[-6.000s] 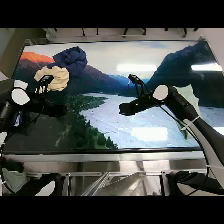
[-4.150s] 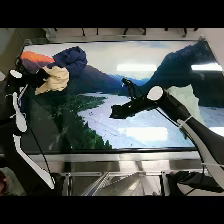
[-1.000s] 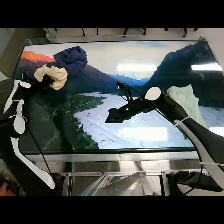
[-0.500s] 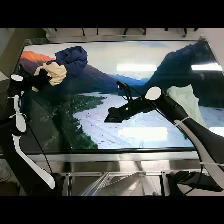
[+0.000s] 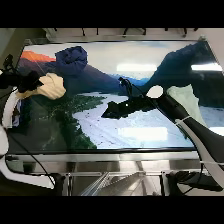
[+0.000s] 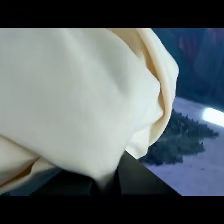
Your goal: Fold the shirts.
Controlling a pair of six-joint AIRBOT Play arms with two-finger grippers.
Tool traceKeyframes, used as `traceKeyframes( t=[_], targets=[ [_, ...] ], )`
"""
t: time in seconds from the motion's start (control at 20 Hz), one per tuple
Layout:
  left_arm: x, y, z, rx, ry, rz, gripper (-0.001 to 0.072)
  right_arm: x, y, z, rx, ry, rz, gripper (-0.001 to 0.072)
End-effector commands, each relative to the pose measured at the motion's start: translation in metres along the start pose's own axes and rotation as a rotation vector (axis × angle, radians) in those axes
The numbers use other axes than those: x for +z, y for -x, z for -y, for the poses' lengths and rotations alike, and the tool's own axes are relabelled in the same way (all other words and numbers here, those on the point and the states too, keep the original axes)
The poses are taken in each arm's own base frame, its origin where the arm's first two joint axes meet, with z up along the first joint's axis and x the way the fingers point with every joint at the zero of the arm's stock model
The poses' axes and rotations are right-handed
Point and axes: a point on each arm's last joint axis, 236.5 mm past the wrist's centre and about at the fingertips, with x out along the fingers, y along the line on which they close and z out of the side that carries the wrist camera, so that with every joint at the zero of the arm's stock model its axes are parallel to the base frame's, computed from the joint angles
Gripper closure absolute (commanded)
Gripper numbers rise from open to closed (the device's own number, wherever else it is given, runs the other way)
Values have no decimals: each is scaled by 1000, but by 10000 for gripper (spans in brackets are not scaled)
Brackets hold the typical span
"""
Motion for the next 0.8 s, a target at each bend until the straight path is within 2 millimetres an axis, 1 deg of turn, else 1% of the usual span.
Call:
traceKeyframes(
  t=[0.0, 0.05, 0.1, 0.2, 0.25, 0.3, 0.35, 0.45, 0.5, 0.6, 0.65, 0.7, 0.75],
  targets=[
    [-75, 42, 17, 23, -52, -5, 690, -8, 20, -11, 57, -8, -43, 690],
    [-101, 47, 34, -11, -52, -4, 691, -6, 33, -6, 36, 4, -31, 690],
    [-124, 48, 56, -67, -52, 2, 690, -1, 47, 1, 3, 16, -10, 690],
    [-165, 47, 107, -202, -41, 3, 690, 10, 84, 21, -78, 31, 55, 690],
    [-187, 44, 133, -266, -21, -21, 691, 14, 107, 30, -118, 32, 91, 690],
    [-211, 42, 159, -328, -12, -53, 690, 17, 128, 42, -166, 32, 123, 690],
    [-233, 41, 183, -377, -33, -81, 690, 19, 150, 57, -235, 30, 155, 690],
    [-275, 37, 228, -454, -68, -104, 690, 20, 186, 86, -363, 19, 205, 690],
    [-291, 35, 250, -498, -58, -102, 690, 20, 197, 95, -395, 9, 220, 690],
    [-325, 26, 285, -562, -28, -117, 690, 20, 204, 99, -397, -30, 233, 690],
    [-343, 16, 294, -568, -51, -134, 690, 20, 203, 98, -391, -48, 238, 690],
    [-364, 3, 298, -549, -80, -172, 689, 21, 202, 96, -382, -59, 241, 690],
    [-382, -11, 295, -517, -99, -213, 688, 21, 201, 94, -370, -72, 246, 690]
  ],
)
